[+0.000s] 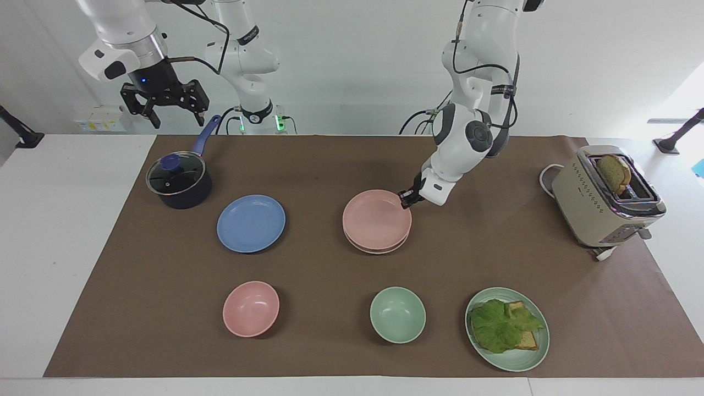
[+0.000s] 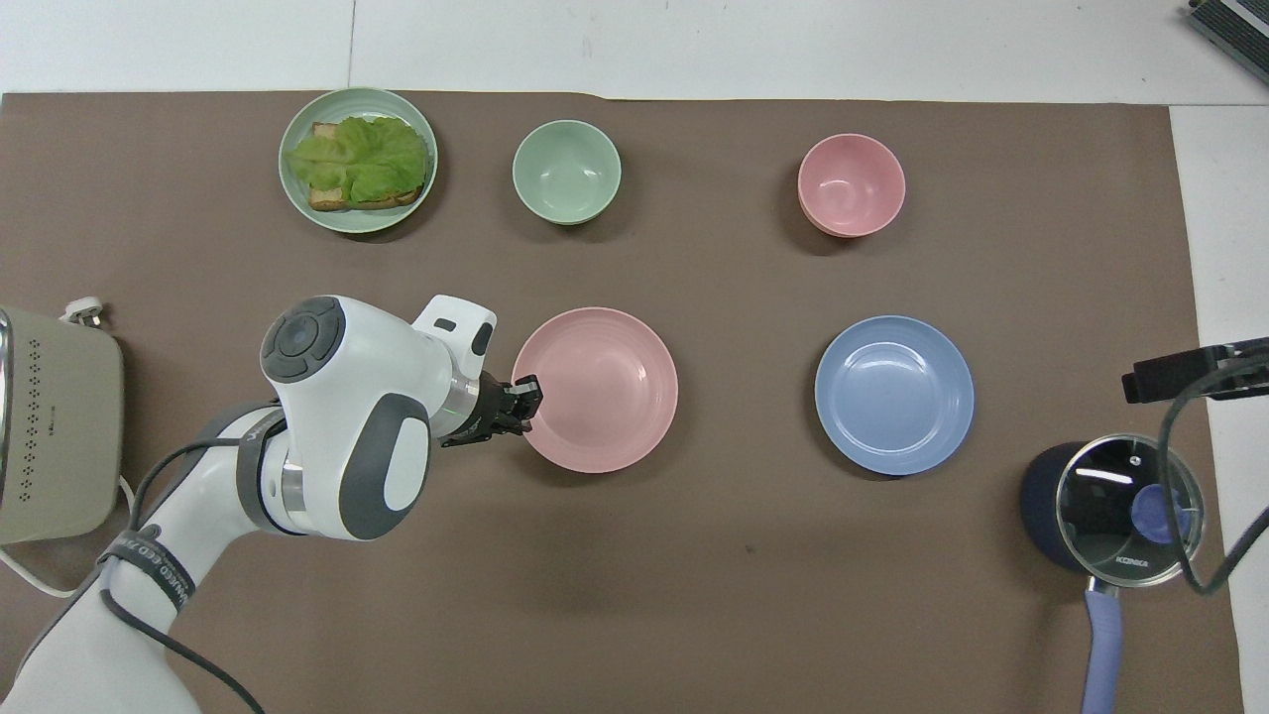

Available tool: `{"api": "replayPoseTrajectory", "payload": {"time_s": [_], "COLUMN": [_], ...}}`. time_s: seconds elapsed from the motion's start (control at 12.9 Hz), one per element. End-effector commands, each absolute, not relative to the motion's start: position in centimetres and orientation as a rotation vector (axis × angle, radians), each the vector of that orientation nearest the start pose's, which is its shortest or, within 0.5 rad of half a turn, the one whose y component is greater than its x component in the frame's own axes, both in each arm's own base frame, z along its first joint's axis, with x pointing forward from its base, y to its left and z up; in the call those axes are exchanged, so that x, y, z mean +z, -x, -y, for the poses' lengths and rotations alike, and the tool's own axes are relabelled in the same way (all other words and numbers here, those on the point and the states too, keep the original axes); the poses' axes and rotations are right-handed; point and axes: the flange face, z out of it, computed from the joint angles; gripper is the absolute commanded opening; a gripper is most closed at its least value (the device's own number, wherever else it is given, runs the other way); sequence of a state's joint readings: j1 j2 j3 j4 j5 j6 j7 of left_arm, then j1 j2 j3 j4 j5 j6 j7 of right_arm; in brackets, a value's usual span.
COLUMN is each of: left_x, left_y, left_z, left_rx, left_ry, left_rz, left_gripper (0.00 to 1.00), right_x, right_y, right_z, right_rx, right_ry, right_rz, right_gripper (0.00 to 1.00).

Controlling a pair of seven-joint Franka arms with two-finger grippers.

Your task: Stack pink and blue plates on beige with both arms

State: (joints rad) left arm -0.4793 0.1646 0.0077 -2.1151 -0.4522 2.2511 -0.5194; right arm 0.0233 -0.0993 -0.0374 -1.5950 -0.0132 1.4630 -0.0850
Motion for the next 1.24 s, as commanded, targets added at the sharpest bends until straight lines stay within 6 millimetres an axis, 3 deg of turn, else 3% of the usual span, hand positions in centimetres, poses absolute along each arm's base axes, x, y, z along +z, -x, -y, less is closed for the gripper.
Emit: {"api": "replayPoseTrajectory", "payload": {"time_s": [0.0,0.23,0.39,0.62,0.93,1.16], "left_x": [33.7,34.0,35.6,39.8,45.4,50.0], "left_y": [-49.5,-49.8,-50.9,-54.7,-57.9,-58.6], "left_z": [27.0,27.0,25.7,20.4,8.4,4.5], "left_rx": [0.299,0.296,0.252,0.196,0.188,0.137], "left_ry": [3.387,3.383,3.379,3.266,3.225,3.174], "left_rz": [0.570,0.543,0.444,0.321,0.104,-0.034], "left_gripper": [0.99,1.00,1.00,1.00,1.00,1.00], "right_x": [65.9,65.9,65.9,65.9,65.9,65.9], "right_y": [-51.1,-51.1,-51.1,-51.1,-51.1,-51.1], "right_z": [1.2,1.2,1.2,1.2,1.2,1.2], "right_rx": [0.047,0.047,0.049,0.049,0.049,0.049], "right_ry": [3.124,3.124,3.124,3.124,3.124,3.124], "right_rz": [0.112,0.112,0.112,0.112,0.112,0.112], "right_gripper": [1.00,1.00,1.00,1.00,1.00,1.00]}}
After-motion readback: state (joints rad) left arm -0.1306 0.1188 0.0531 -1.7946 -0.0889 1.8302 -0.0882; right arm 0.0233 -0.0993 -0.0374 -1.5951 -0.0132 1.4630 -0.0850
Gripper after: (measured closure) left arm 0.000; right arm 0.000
